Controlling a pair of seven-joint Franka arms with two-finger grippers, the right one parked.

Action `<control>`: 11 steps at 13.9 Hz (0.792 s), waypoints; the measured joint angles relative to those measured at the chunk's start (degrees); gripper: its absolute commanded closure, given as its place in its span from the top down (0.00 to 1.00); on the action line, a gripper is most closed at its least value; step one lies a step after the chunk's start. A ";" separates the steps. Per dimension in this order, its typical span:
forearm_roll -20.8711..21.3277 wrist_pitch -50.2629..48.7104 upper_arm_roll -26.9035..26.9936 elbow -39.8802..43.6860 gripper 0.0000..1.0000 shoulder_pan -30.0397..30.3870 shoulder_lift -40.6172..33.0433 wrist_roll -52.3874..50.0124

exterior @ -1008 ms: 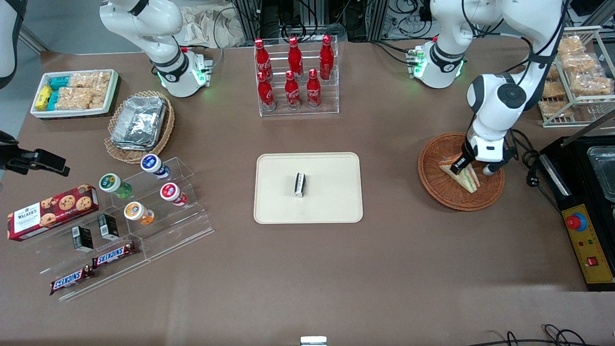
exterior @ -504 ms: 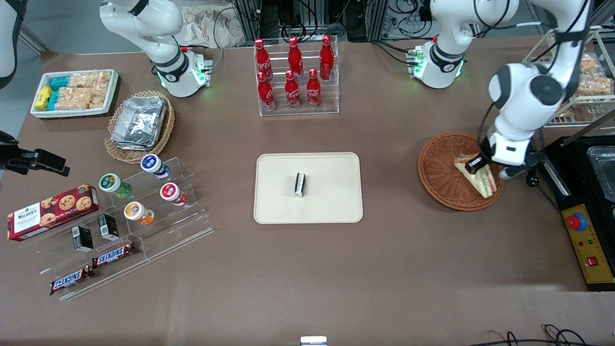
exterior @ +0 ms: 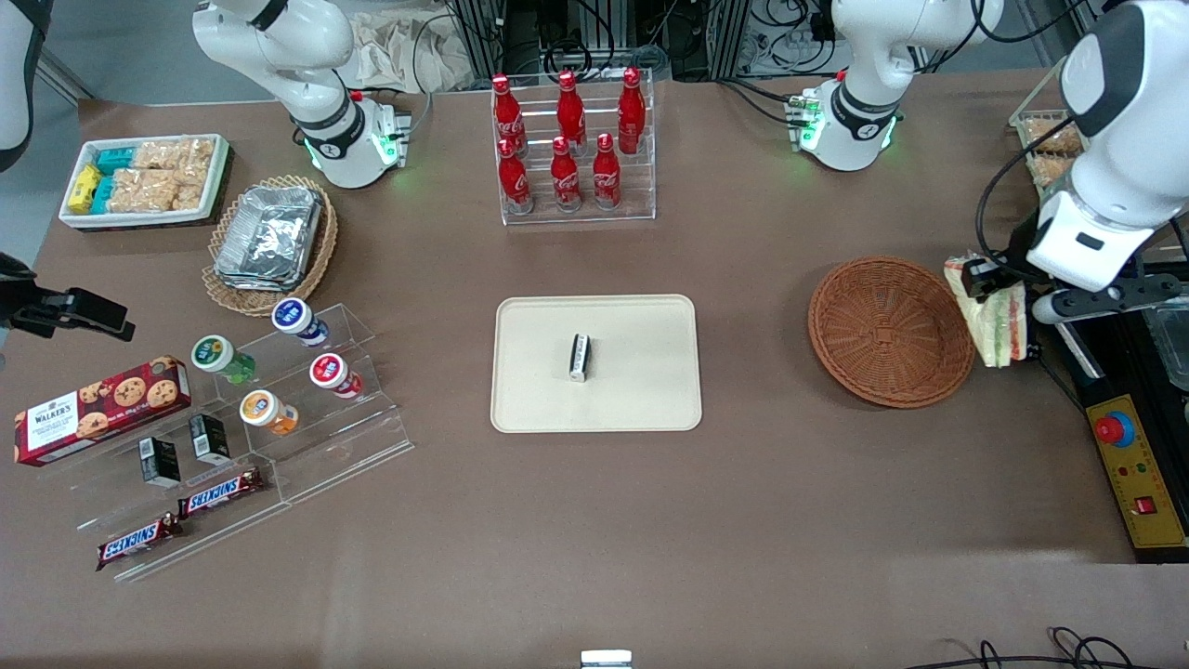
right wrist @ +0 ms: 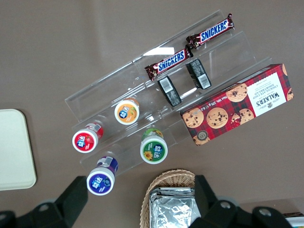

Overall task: Place sandwich from basket to tray
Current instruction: 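Lift the sandwich out of the basket with the left gripper, then carry the sandwich with the left gripper over the white tray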

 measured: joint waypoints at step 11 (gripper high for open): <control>-9.14 17.36 -12.76 7.39 0.00 -9.33 20.76 -4.61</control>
